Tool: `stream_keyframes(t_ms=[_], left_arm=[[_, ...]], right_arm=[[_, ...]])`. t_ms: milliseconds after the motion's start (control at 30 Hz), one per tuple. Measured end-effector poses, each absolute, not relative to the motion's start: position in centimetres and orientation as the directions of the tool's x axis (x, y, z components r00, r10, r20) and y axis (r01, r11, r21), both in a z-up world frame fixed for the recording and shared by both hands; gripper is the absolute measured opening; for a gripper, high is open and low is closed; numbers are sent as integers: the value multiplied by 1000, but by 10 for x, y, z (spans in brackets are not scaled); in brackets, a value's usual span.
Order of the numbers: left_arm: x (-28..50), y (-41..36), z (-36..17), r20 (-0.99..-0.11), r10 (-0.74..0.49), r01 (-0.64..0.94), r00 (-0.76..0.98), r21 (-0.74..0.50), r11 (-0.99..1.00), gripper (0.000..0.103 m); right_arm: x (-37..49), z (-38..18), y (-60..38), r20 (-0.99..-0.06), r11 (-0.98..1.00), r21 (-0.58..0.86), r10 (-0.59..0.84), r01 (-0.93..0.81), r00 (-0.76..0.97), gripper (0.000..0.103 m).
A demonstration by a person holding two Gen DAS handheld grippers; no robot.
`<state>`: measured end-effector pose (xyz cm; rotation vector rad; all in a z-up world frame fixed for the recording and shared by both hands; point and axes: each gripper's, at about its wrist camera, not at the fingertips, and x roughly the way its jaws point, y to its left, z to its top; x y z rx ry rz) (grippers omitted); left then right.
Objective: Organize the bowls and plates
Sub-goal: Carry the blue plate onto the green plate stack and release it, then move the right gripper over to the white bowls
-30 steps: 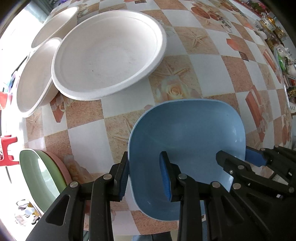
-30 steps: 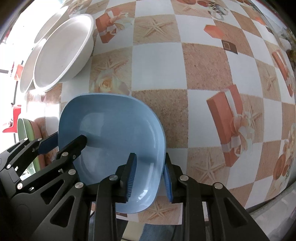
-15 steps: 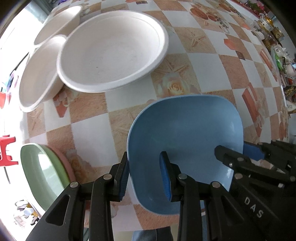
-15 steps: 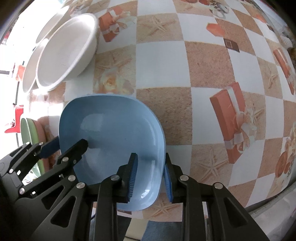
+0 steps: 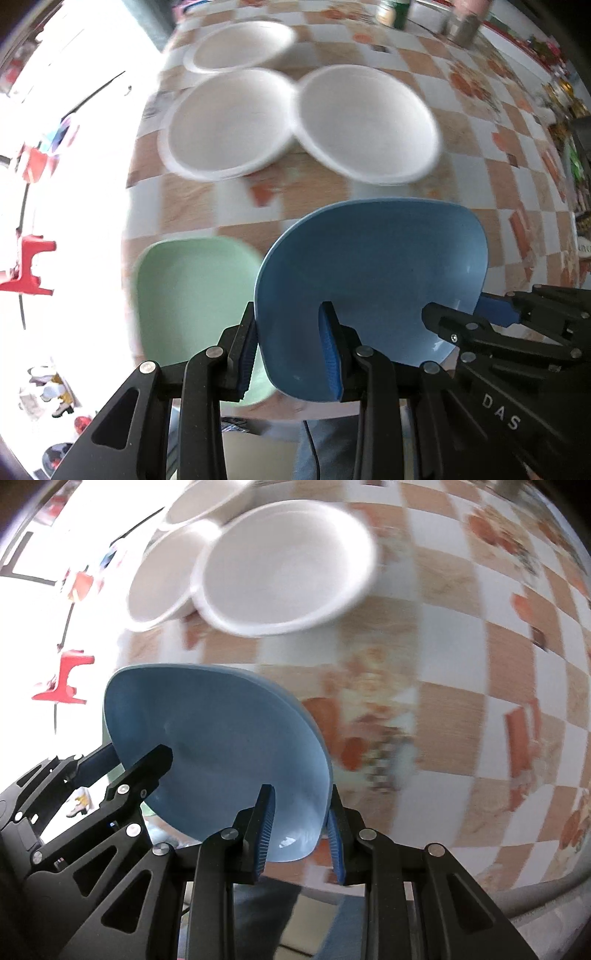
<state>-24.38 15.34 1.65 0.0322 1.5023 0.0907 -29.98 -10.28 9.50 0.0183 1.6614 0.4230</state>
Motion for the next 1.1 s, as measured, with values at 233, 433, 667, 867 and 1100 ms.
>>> stream_keyframes(t_ms=[233,433,667,867,1100], left_arm=[[-262,216,25,-985,160,-127,58,152,980,34],[-278,261,18,-981,186,-173,49,175,969,34],[-275,273,5,-978,201,-159,55,191,969,37],[-269,282,-4,-977,206,-188,54,193,963,64],[-271,298,0,-976,209,-230,54,192,954,78]], right_arm=[[-300,97,-49,-936,895,345,306,-284,-175,30],[-304,88,-20,-924,877,375,325,-301,-204,30],[-309,83,-22,-925,883,369,316,-291,-213,30],[-308,82,-24,-918,879,384,328,-284,-224,30],[-306,86,-62,-935,889,348,303,-299,-187,85]])
